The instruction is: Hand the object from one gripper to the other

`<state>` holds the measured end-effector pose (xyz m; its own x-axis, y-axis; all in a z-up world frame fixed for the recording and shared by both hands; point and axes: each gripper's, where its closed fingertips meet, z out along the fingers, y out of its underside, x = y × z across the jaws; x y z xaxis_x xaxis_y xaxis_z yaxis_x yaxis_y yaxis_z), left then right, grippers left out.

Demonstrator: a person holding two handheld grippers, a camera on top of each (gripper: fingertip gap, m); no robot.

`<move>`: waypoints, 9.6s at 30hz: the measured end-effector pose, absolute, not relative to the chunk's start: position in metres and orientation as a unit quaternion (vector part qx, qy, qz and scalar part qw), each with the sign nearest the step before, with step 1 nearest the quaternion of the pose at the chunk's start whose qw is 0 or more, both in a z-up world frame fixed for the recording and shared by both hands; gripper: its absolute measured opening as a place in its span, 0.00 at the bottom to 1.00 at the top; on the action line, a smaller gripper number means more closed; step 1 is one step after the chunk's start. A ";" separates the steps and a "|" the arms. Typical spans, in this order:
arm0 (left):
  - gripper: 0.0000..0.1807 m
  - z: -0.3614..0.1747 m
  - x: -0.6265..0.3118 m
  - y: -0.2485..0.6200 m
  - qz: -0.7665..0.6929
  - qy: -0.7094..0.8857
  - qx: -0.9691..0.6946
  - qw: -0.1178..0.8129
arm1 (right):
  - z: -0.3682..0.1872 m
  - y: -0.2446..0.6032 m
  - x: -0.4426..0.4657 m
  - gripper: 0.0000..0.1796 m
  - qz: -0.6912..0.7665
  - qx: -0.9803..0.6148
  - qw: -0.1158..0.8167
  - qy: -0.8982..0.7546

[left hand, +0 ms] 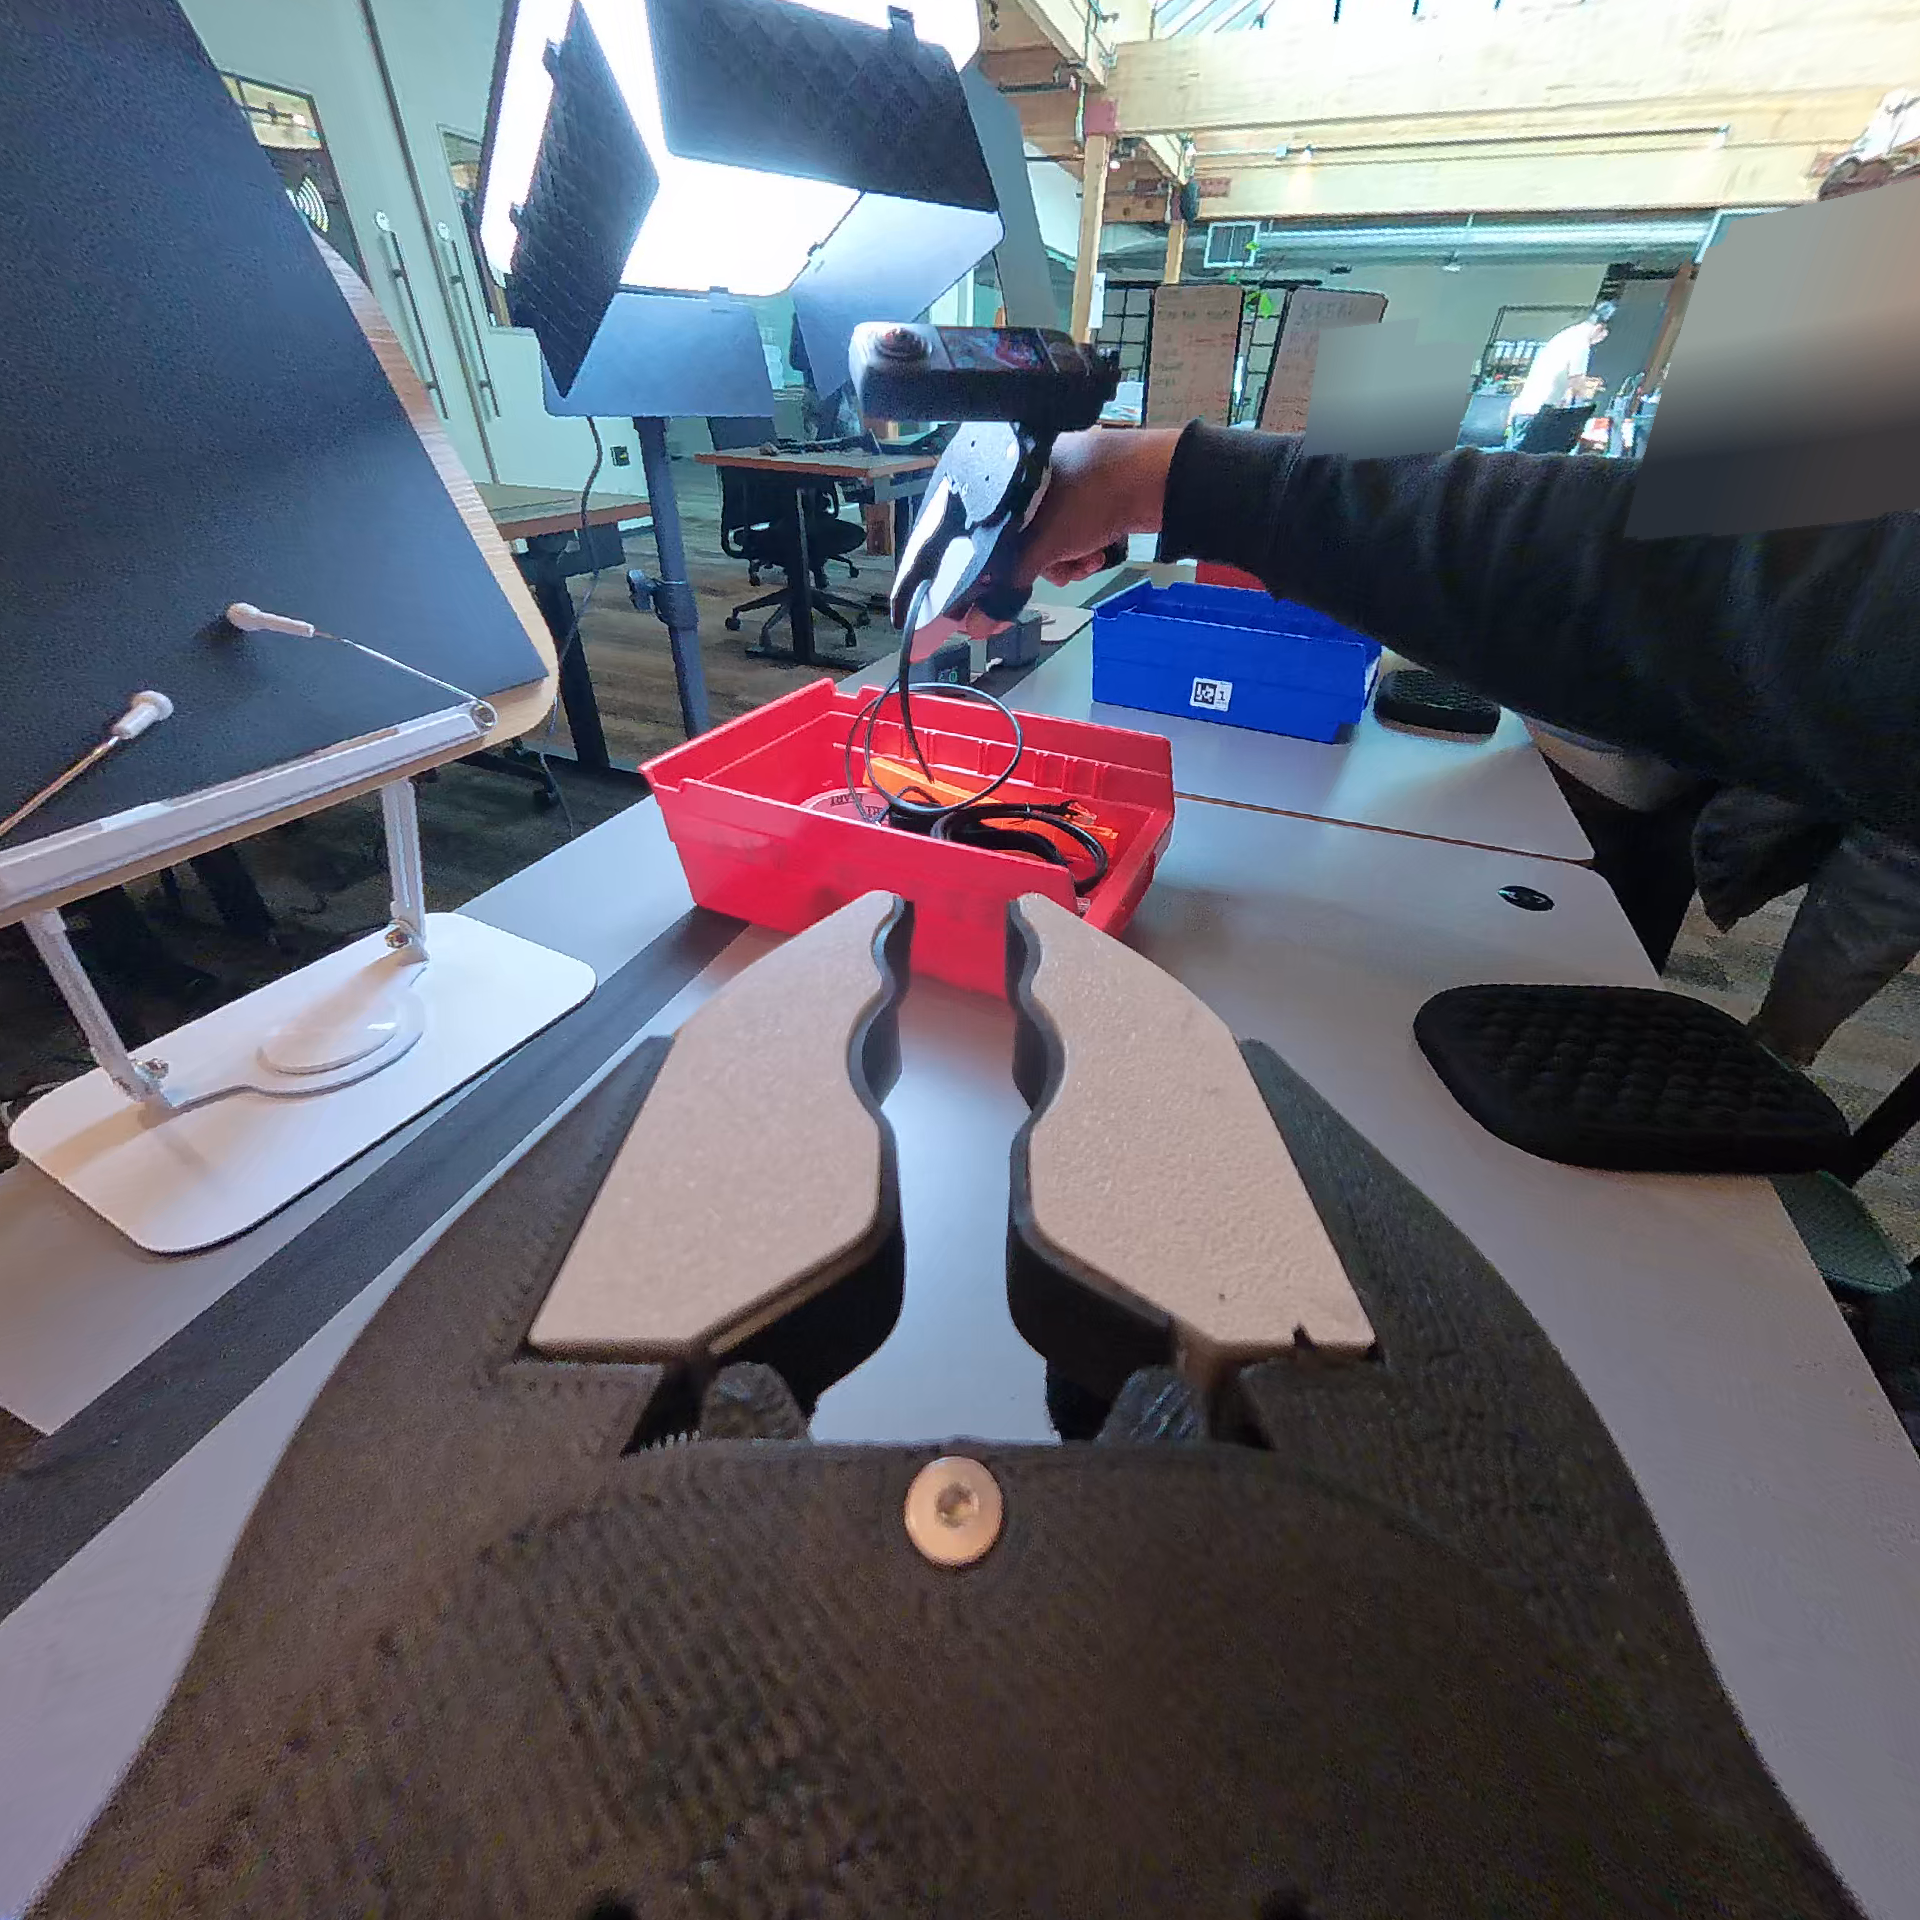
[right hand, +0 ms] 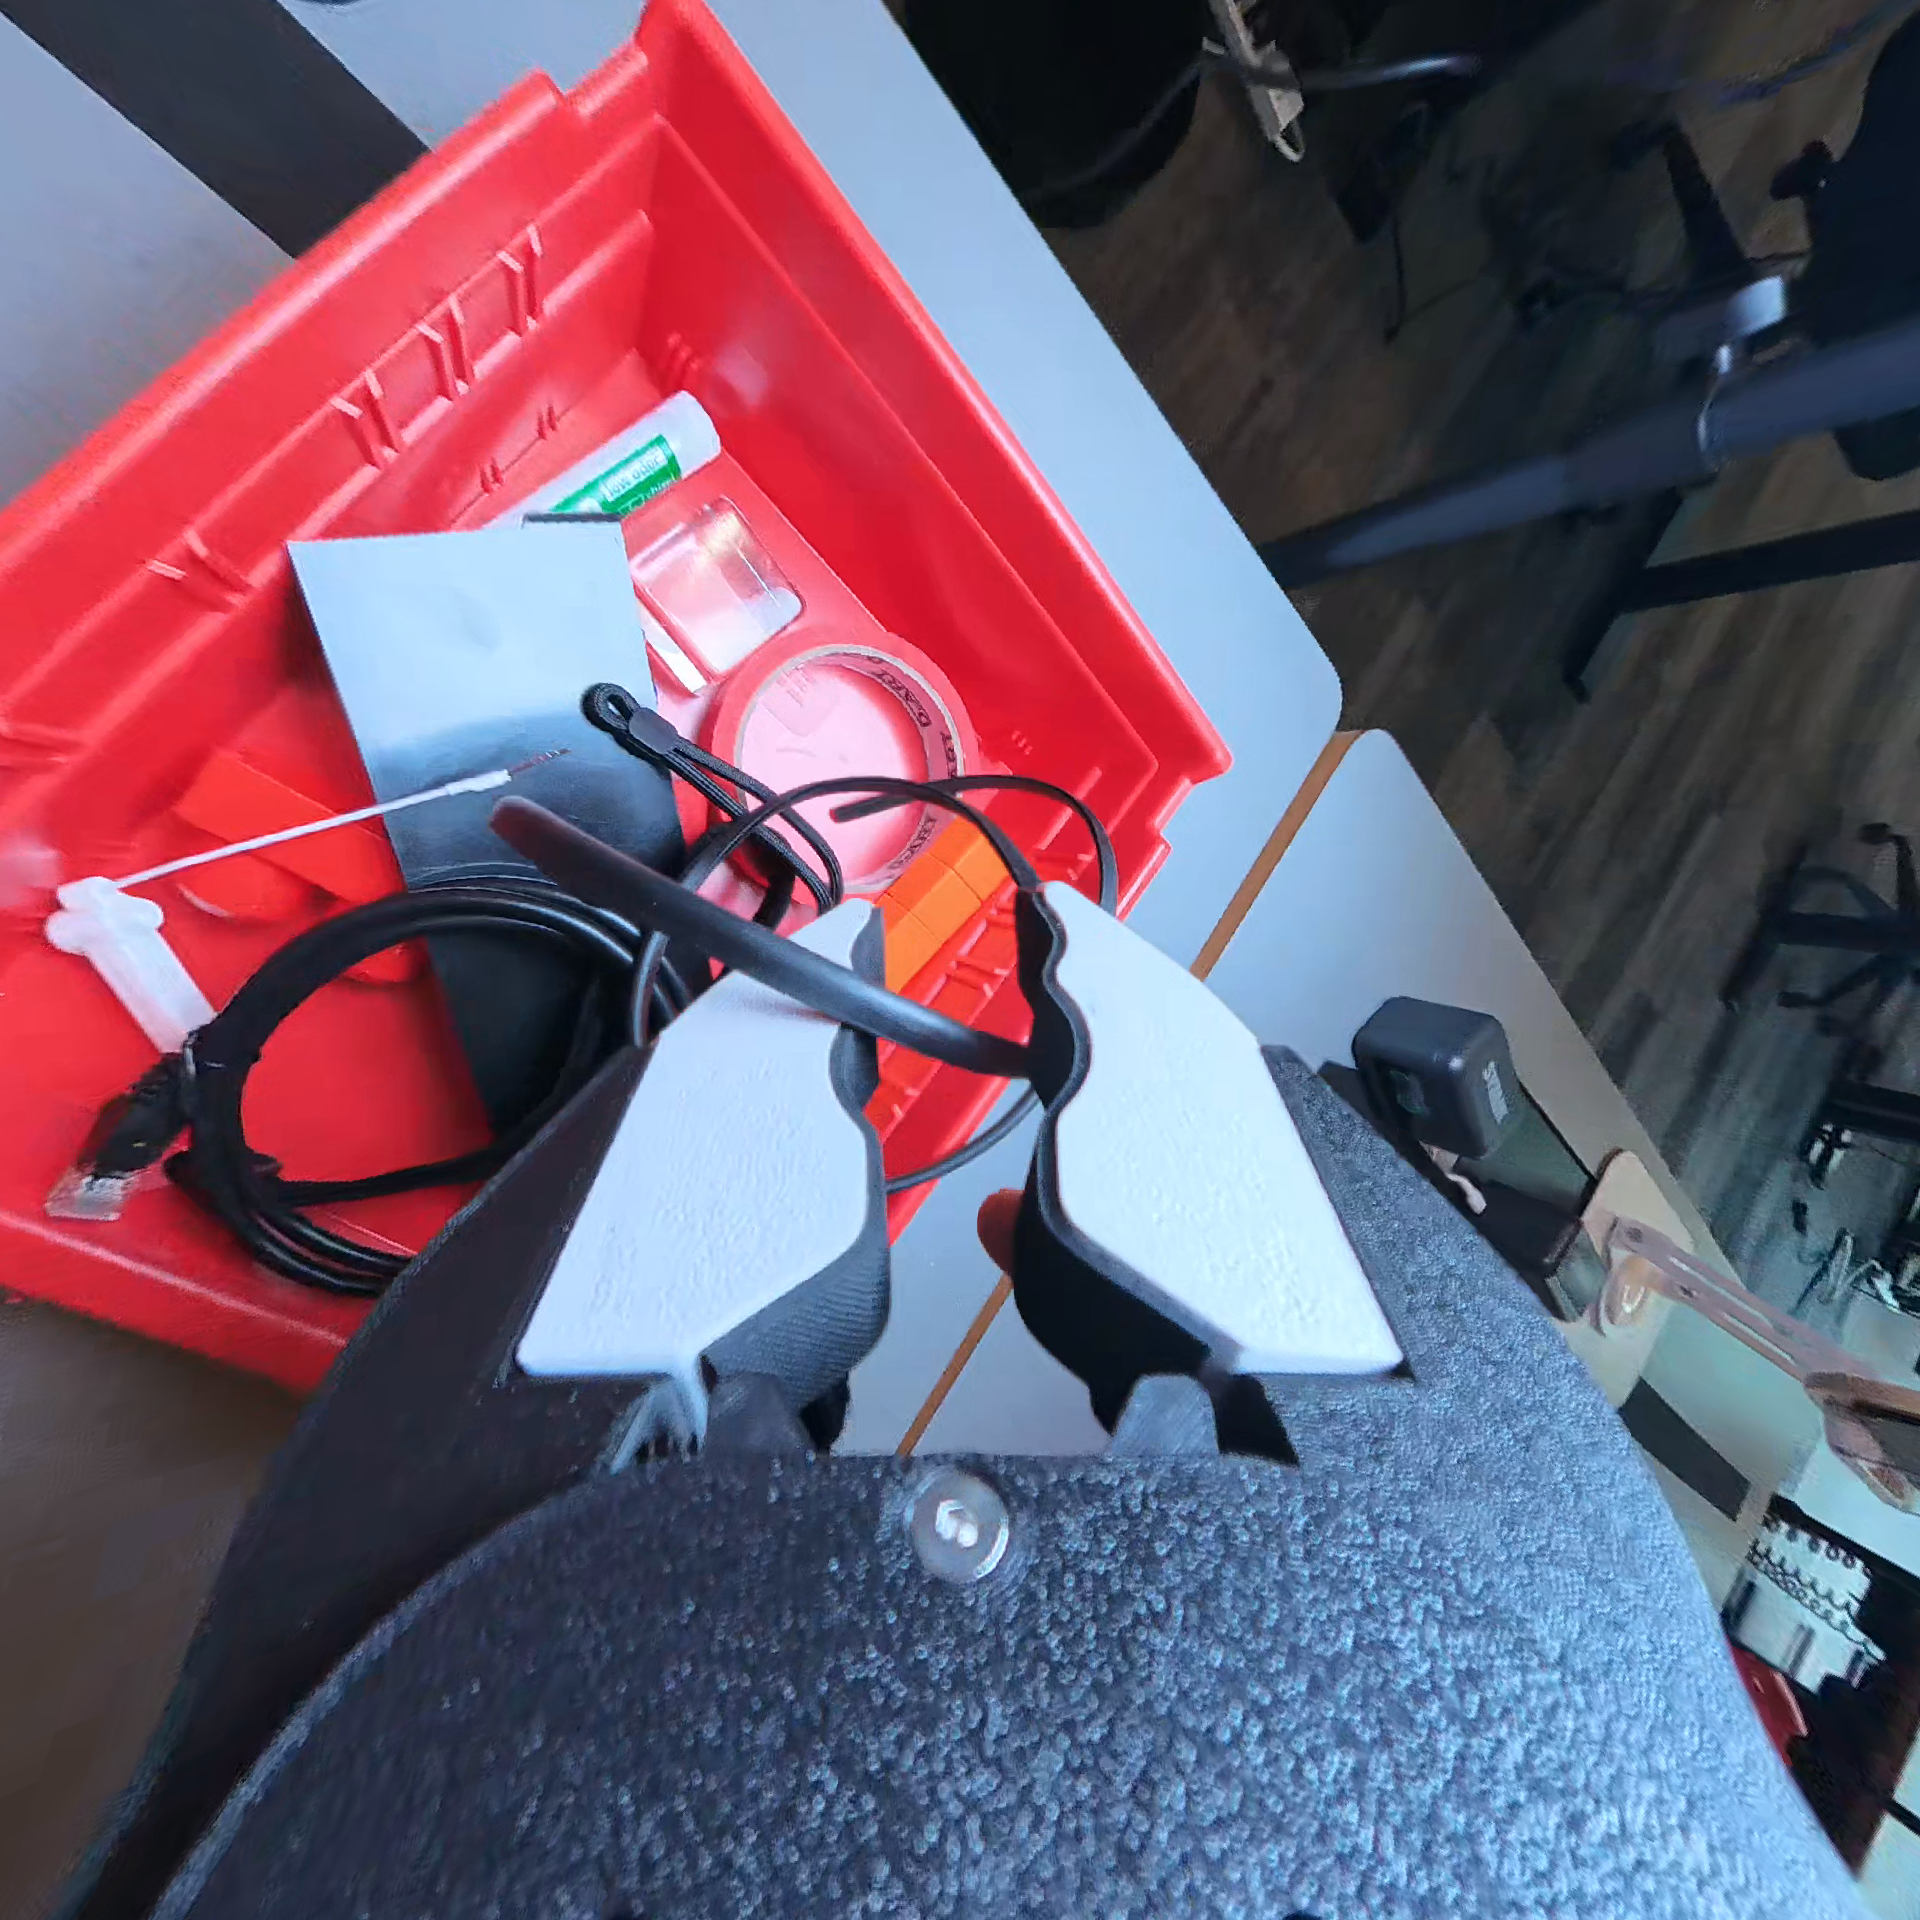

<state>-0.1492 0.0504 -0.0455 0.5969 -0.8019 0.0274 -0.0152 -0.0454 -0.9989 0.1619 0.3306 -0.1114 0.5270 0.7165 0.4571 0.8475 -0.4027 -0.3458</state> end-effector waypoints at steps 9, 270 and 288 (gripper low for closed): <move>0.09 -0.046 -0.155 0.051 -0.321 0.308 -0.651 0.615 | -0.084 0.327 0.191 0.15 -0.248 -0.798 0.227 -0.501; 0.10 -0.009 -0.079 0.005 -0.428 0.340 -0.629 0.553 | -0.010 0.022 -0.083 0.21 -0.033 -0.272 0.730 -0.626; 0.01 0.001 -0.087 -0.020 -0.596 0.358 -0.547 0.466 | -0.011 0.009 -0.085 0.31 0.077 -0.267 0.728 -0.626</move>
